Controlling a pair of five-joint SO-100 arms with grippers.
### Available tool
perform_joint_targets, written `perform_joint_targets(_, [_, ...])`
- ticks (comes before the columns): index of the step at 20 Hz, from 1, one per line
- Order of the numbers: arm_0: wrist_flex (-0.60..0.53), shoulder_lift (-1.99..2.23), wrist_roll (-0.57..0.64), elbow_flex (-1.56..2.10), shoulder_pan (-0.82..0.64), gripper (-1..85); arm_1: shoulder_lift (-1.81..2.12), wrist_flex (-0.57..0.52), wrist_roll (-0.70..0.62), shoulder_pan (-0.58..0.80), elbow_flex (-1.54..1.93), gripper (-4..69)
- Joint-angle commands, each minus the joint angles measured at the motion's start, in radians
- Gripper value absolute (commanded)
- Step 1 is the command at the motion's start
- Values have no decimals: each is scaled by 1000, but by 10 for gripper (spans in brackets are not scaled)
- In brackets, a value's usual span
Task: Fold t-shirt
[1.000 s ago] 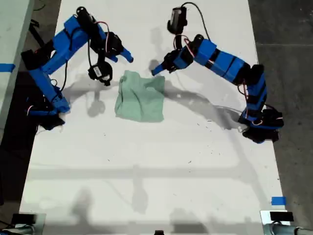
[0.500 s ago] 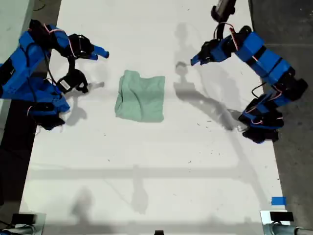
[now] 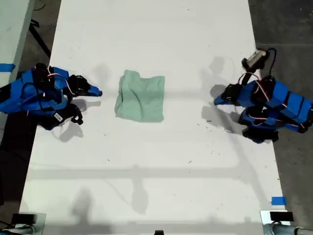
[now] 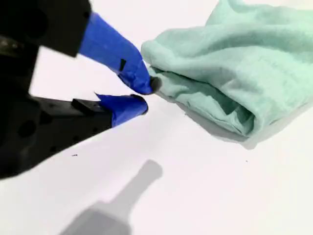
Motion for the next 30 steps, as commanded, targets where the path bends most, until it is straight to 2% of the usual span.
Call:
perform_joint_targets(1, [40, 213, -63, 86, 60, 1, 195, 3, 158, -95, 147, -13])
perform_joint_targets(2, [46, 235, -80, 112, 69, 1, 199, 0, 213, -104, 199, -13])
perform_joint_targets(5, [32, 233, -149, 202, 107, 1, 178, -17, 227, -86, 215, -13])
perform_joint_targets(6, [20, 229, -150, 230, 118, 15, 189, -21, 259, -80, 216, -11])
perform_joint_targets(7, [35, 227, -141, 227, 132, 57, 195, -31, 308, -83, 219, 20])
perform_joint_targets(8, [54, 229, -155, 224, 156, 81, 195, -31, 241, -84, 219, 26])
perform_joint_targets(10, [66, 229, -150, 225, 210, 82, 195, -31, -41, -87, 219, 27])
perform_joint_targets(12, [66, 229, -150, 225, 253, 82, 196, -34, -459, -87, 219, 24])
perform_joint_targets(30, [66, 229, -150, 225, 291, 82, 198, -31, -442, -86, 219, 19])
